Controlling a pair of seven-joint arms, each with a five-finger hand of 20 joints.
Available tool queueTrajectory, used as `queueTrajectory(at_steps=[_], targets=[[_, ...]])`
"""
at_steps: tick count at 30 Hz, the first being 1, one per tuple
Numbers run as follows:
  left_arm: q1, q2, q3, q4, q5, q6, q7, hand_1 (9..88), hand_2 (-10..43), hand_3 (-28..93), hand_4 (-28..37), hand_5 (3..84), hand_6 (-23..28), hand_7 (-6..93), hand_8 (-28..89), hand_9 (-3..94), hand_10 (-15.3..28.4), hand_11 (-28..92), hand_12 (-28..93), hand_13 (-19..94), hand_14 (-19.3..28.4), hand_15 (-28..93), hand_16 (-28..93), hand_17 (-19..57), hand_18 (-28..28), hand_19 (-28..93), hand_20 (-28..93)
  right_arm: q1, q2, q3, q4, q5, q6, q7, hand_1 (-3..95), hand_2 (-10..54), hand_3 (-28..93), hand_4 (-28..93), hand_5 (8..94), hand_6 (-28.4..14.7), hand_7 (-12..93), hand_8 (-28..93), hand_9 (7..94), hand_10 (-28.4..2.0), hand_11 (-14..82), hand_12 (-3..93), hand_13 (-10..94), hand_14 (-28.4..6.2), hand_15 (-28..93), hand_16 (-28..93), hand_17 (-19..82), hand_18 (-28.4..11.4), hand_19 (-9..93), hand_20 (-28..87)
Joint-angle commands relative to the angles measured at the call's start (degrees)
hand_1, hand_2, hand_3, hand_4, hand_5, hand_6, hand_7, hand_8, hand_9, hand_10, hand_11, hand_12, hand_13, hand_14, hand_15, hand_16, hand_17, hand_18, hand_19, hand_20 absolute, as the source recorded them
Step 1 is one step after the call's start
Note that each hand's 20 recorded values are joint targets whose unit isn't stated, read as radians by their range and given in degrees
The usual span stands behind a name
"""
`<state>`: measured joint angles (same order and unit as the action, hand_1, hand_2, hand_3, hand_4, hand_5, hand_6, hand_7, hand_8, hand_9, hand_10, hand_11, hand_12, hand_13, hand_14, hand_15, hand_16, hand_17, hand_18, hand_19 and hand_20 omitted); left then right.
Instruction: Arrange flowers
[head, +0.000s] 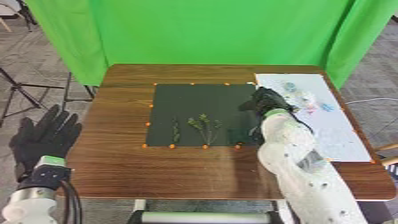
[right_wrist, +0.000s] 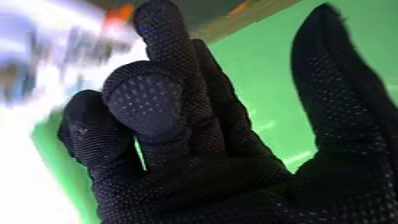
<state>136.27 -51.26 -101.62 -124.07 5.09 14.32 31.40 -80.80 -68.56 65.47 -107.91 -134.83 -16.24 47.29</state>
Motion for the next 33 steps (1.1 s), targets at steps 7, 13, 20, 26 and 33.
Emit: queueTrajectory(at_steps=[7,13,20,26,33], targets=[[2.06,0.17,-0.39,-0.99,-1.41,0.82,1.69,25.8,16.1,73,-28.3,40.5,6.2,18.1,-11,36.4,13.7,23,10,27,13.6,38,-10,-3.1,11.2,33,8,11.18,4.17,-5.45,11.96,-4.91,-4.73,0.29,26.0,-8.9,68,-20,52.6,-13.3,8,-5,72.4,-20.1,32.7,26.3,76,-11.4,66,31,50,-24.4,93,47],[2.64,0.13,-0.50,-1.58,-1.18,1.32,1.87,25.7,16.3,73,-28.3,40.7,6.5,18.1,-11,36.4,13.7,23,10,27,13.7,38,-10,-2.9,11.1,33,8,12.05,5.44,-7.18,14.59,-7.74,-5.39,0.34,30.0,-9.5,68,-22,50.4,-13.1,8,-5,69.8,-19.9,33.5,26.7,74,-11.7,66,32,48,-25.1,93,47],[2.40,0.32,-0.22,-1.62,-1.90,1.64,2.22,25.7,16.3,73,-28.3,40.7,6.6,18.3,-11,36.4,13.7,23,10,27,13.8,38,-11,-2.9,11.0,33,8,11.70,6.11,-4.50,15.72,-3.66,-5.48,2.83,30.9,-9.5,68,-24,51.4,-14.0,8,-5,69.6,-19.7,34.1,26.8,74,-11.5,67,31,48,-24.9,93,46],[1.55,0.32,0.11,-1.26,-1.15,1.56,1.19,25.8,16.2,73,-28.3,40.7,6.6,18.4,-11,36.5,13.8,24,10,27,13.9,39,-11,-2.9,11.0,34,8,12.20,6.43,-4.25,18.16,-2.55,-6.94,3.51,29.7,-9.5,68,-24,52.6,-14.0,8,-5,69.9,-19.9,34.2,26.5,74,-11.6,66,31,48,-24.9,93,46],[1.24,0.66,-0.17,-1.09,-0.70,1.63,0.20,25.8,16.3,73,-28.3,40.8,6.7,18.4,-11,36.5,13.8,24,10,27,13.9,39,-11,-2.9,11.0,34,8,12.31,6.16,-5.33,20.40,-0.72,-9.30,3.59,30.8,-9.5,68,-25,53.2,-13.7,8,-5,70.5,-19.2,34.6,26.4,74,-11.4,66,31,48,-25.0,93,46]])
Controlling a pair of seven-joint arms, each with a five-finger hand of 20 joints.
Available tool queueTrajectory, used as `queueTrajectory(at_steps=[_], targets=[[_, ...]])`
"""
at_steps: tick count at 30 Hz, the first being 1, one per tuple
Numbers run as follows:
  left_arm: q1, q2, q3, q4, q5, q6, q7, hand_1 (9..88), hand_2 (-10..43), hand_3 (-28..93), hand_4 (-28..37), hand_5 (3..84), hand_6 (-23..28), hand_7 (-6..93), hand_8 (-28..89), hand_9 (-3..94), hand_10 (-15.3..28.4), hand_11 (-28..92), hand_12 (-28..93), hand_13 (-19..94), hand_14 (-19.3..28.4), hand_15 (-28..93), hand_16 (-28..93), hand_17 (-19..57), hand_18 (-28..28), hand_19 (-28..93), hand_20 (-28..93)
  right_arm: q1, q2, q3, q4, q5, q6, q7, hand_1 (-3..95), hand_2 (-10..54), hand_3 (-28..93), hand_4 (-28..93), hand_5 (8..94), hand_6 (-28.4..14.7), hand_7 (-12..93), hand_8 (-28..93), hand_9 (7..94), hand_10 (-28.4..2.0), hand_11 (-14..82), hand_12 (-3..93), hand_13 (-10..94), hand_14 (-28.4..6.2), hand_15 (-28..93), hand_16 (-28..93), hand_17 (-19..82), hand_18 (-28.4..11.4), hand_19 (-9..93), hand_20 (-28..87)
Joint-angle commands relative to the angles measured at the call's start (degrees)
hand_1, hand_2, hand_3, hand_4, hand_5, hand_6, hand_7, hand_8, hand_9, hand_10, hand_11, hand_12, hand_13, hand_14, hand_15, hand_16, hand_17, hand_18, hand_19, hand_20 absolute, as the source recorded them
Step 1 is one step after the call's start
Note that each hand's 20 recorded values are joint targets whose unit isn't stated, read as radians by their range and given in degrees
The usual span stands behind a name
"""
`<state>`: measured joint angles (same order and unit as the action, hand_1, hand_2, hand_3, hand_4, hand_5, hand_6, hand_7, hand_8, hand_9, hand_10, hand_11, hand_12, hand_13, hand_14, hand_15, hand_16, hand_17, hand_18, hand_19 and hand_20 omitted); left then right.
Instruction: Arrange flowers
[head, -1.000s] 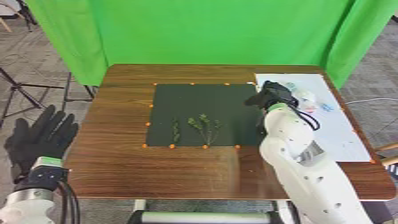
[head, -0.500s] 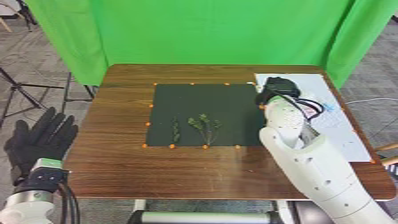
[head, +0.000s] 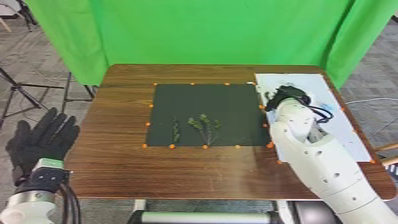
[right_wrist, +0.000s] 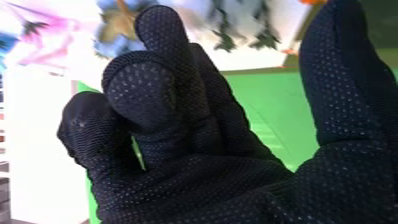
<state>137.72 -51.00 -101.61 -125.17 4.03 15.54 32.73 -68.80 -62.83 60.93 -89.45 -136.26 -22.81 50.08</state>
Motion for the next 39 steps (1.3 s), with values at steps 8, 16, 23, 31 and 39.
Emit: queueTrajectory(at_steps=[8,16,23,31,39], targets=[[-0.03,0.07,0.27,-0.08,0.19,0.69,-1.26,26.0,16.5,73,-28.3,41.0,6.7,18.7,-11,36.6,13.9,24,10,27,13.9,39,-11,-3.0,11.0,34,8,-0.82,-0.42,-3.43,2.51,-0.60,-2.47,-1.93,39.1,-9.5,69,-28,64.9,-5.7,15,-8,77.2,-15.8,35.2,27.1,76,-10.3,65,31,46,-24.9,93,44],[-0.59,-0.22,0.07,0.03,-0.76,1.74,-1.86,26.2,16.8,73,-28.3,41.1,6.7,18.7,-11,36.7,13.9,24,10,27,13.8,39,-11,-3.0,11.0,34,8,-3.56,-0.95,-4.13,1.31,-1.38,-0.46,-2.92,57.3,-9.5,70,-28,74.8,-2.9,24,11,85.6,-9.9,20.9,46.8,79,-8.3,65,33,48,-24.2,93,42],[-0.87,-0.11,0.06,0.14,-0.74,1.66,-2.48,26.5,17.0,73,-28.3,41.4,6.8,19.2,-12,36.9,13.9,24,10,27,13.9,39,-11,-3.1,11.0,34,8,-5.76,-0.54,-2.71,0.12,0.37,1.71,-1.82,56.9,-9.5,72,-28,76.3,-1.8,30,18,87.0,-9.5,21.7,47.0,80,-7.9,66,33,49,-24.2,93,43],[-0.81,0.02,-0.13,0.28,-0.39,1.30,-1.80,26.6,17.2,73,-28.3,41.4,6.7,19.4,-12,37.1,14.0,25,10,27,13.9,39,-11,-3.1,11.1,35,8,-10.00,2.46,-0.85,-7.08,-3.15,11.92,-0.58,46.2,-9.5,79,-11,72.5,-3.3,42,22,86.9,-11.0,26.7,41.9,84,-6.7,60,31,54,-23.2,93,44],[0.91,0.06,-1.11,-0.38,-0.54,1.28,-1.41,26.6,17.3,73,-28.3,41.5,6.7,19.5,-12,37.2,14.0,25,9,27,13.8,40,-11,-3.2,11.1,35,8,-17.55,2.05,4.71,-21.01,-1.37,9.61,-1.16,46.0,-9.5,80,-10,72.2,-3.7,44,22,87.3,-11.7,26.1,41.7,85,-6.8,58,31,55,-23.2,93,44]])
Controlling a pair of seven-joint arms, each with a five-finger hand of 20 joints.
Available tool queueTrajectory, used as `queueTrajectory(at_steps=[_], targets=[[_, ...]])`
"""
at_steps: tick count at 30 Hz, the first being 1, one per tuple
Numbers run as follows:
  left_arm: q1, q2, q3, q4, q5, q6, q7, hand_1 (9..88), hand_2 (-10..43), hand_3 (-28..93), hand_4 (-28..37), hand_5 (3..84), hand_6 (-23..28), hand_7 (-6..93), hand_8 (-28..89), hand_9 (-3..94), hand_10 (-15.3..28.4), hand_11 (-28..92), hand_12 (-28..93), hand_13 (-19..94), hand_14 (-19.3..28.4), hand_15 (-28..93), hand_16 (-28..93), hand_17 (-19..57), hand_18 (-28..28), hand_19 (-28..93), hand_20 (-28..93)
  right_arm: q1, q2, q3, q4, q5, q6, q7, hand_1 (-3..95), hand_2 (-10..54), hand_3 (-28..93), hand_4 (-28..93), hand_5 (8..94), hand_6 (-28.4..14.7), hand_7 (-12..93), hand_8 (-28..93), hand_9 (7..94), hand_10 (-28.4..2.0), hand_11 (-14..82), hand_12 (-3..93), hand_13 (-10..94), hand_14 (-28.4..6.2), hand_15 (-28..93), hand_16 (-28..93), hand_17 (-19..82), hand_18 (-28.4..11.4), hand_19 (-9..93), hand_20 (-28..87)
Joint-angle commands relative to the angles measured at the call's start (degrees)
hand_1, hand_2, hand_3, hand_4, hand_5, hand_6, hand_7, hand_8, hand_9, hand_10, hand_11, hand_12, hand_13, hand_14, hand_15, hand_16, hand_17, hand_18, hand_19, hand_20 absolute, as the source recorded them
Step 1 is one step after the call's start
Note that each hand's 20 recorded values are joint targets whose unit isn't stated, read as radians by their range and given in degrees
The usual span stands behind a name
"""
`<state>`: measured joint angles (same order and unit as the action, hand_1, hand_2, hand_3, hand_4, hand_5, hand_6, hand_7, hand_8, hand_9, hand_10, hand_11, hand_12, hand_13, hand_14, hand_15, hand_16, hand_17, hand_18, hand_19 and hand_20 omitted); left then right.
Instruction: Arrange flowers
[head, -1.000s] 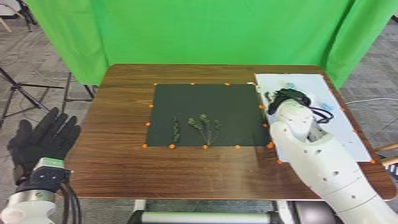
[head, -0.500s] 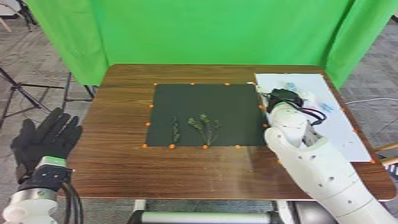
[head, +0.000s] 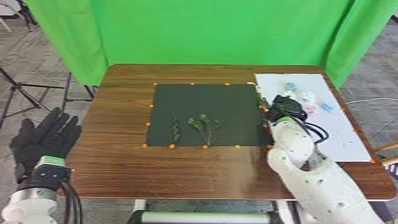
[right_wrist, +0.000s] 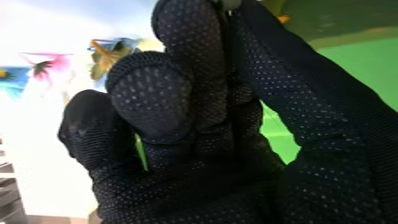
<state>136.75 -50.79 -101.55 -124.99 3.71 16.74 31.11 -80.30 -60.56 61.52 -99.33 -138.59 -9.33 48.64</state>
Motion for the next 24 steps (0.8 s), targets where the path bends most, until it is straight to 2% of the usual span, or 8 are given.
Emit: queueTrajectory(at_steps=[1,7,8,10,12,13,22,24], targets=[[1.91,-0.08,-1.25,-0.58,-0.30,0.17,0.32,26.6,17.4,73,-28.3,41.5,6.7,19.5,-12,37.2,14.0,25,9,27,13.8,40,-11,-3.1,11.1,35,8,-6.57,-0.49,4.08,-12.19,0.87,-3.98,0.44,46.2,-9.5,79,-10,72.1,-3.7,44,22,87.2,-11.7,25.9,41.6,85,-6.9,58,31,55,-23.2,93,44],[0.69,0.58,-0.53,-0.07,-0.62,0.04,0.26,26.6,17.5,73,-28.3,41.4,6.7,19.6,-12,37.2,14.0,25,9,27,13.9,40,-11,-3.2,11.2,35,8,-11.95,-3.76,3.80,-17.03,-1.37,-3.06,-0.31,46.0,-9.5,79,-9,72.0,-3.7,44,22,87.2,-12.0,25.5,41.5,86,-7.0,58,32,55,-23.2,93,44],[0.39,0.03,-0.46,-0.01,-0.22,0.00,-0.27,26.5,17.5,73,-28.3,41.4,6.7,19.5,-12,37.2,14.0,25,9,27,13.9,40,-11,-3.2,11.2,35,8,-11.90,-4.28,3.16,-16.73,-1.68,-2.51,-0.39,45.9,-9.5,79,-9,72.0,-3.7,44,22,87.2,-12.1,25.7,41.4,86,-7.0,58,32,55,-23.2,93,44],[-0.71,0.19,0.02,0.53,-0.15,-0.15,-1.10,26.5,17.5,73,-28.3,41.4,6.7,19.5,-12,37.2,14.0,25,9,27,13.9,40,-11,-3.2,11.3,35,8,-11.94,-5.63,2.56,-16.13,-2.49,-2.96,-0.14,45.9,-9.5,79,-9,71.9,-3.5,44,22,87.1,-12.2,26.2,41.3,86,-7.0,58,32,55,-23.1,93,44],[-1.26,0.21,0.25,0.63,0.27,-0.20,-1.76,26.5,17.5,73,-28.3,41.4,6.6,19.6,-12,37.2,14.0,25,10,27,13.9,40,-11,-3.3,11.3,35,8,-12.44,-6.92,2.09,-15.71,-3.89,-3.20,0.14,46.0,-9.5,79,-9,71.7,-3.5,44,22,87.1,-12.2,26.5,41.1,86,-7.0,58,32,55,-23.2,93,44],[-1.70,0.33,0.48,0.85,0.33,-0.34,-1.79,26.5,17.5,73,-28.3,41.4,6.6,19.6,-12,37.2,14.0,25,10,27,13.9,40,-11,-3.2,11.3,35,8,-12.47,-7.34,1.84,-15.50,-4.37,-3.37,0.15,46.0,-9.5,79,-9,71.6,-3.5,44,22,87.2,-12.4,26.7,41.0,86,-7.1,58,32,55,-23.2,93,44],[-2.06,0.08,0.62,1.06,0.54,-0.25,-2.59,26.5,17.5,73,-28.3,41.4,6.7,19.6,-12,37.2,14.0,25,10,27,14.0,40,-11,-3.3,11.3,36,8,-12.72,-10.48,0.16,-13.41,-5.78,-4.66,0.20,46.0,-9.5,79,-10,71.2,-3.6,45,21,86.7,-12.4,27.6,41.2,86,-7.2,58,32,55,-23.3,93,45],[-1.95,0.11,0.46,0.98,0.40,-0.21,-2.33,26.4,17.5,73,-28.3,41.4,6.7,19.6,-12,37.2,14.0,25,10,27,14.0,40,-11,-3.3,11.3,36,8,-12.85,-10.67,-0.13,-13.19,-5.78,-5.11,0.39,45.7,-9.5,79,-10,71.1,-3.7,45,21,86.8,-12.5,27.5,41.1,86,-7.1,58,32,55,-23.3,93,45]])
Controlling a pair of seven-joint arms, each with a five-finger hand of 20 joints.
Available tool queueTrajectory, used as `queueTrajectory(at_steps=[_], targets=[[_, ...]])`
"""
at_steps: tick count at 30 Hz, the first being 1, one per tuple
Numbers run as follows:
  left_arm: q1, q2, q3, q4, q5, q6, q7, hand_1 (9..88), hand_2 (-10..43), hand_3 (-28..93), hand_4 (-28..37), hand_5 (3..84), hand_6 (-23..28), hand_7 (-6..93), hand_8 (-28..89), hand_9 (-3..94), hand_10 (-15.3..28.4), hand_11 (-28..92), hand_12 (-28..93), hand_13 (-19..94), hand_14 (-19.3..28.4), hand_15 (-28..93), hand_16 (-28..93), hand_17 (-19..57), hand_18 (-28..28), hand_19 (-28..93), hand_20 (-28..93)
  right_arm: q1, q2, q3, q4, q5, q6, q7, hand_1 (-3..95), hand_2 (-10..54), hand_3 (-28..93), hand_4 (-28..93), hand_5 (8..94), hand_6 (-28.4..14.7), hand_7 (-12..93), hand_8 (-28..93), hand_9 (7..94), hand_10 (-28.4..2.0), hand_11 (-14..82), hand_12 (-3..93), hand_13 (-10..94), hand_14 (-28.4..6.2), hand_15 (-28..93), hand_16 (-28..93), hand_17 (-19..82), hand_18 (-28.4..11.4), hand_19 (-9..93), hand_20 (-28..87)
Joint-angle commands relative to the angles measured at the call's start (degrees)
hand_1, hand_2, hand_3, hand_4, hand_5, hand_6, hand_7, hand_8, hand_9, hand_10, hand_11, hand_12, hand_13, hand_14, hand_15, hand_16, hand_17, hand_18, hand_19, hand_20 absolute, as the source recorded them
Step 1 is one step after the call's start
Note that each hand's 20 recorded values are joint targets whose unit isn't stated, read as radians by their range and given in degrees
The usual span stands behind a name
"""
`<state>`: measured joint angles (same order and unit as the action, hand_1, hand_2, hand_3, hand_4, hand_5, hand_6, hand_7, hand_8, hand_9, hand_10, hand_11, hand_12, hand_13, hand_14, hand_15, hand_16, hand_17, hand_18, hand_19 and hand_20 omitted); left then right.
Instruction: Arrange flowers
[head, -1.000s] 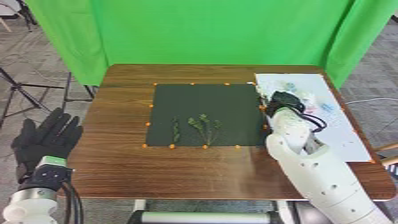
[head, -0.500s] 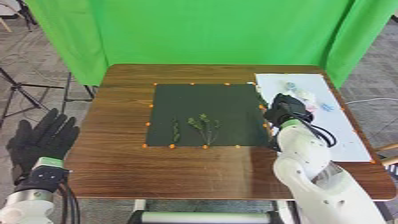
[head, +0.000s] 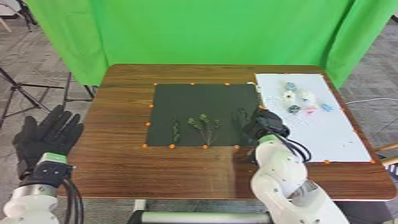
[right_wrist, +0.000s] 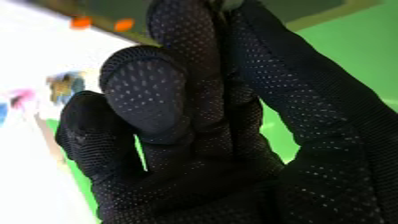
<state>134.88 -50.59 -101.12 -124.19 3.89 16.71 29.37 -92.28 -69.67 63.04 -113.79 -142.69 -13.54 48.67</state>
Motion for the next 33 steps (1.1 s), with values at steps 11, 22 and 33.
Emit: queueTrajectory(at_steps=[11,22,33], targets=[[0.98,0.18,-2.18,-0.22,-0.16,0.77,1.00,26.3,17.4,73,-28.3,41.4,6.7,19.5,-12,37.0,14.0,25,10,27,14.1,40,-11,-3.4,11.4,36,8,-1.61,-2.59,-1.27,0.63,0.40,-5.25,0.50,40.2,-9.5,71,-14,69.9,-5.1,41,20,83.4,-16.0,35.7,29.1,84,-8.0,58,33,55,-23.4,93,46],[0.81,-0.02,-1.45,-0.13,-0.12,0.72,0.28,26.4,17.3,73,-28.3,41.4,6.7,19.4,-12,36.5,13.9,25,10,27,14.1,41,-11,-3.4,11.5,36,8,-2.00,-2.33,-0.70,-0.76,1.62,-5.93,-0.23,30.2,-9.5,71,-17,69.6,-7.6,38,-9,81.8,-16.6,35.7,28.9,83,-8.8,60,32,53,-23.5,93,46],[0.41,-0.51,-1.24,0.04,0.53,0.82,-0.38,26.4,17.3,73,-28.3,41.3,6.7,19.6,-12,36.4,13.8,25,10,27,14.2,41,-11,-3.4,11.5,36,8,-1.36,-1.55,1.04,-0.52,0.80,-6.54,0.50,29.1,-9.5,70,-17,68.1,-8.0,34,-8,80.4,-17.4,34.4,28.5,81,-9.6,60,31,52,-23.8,93,45]])
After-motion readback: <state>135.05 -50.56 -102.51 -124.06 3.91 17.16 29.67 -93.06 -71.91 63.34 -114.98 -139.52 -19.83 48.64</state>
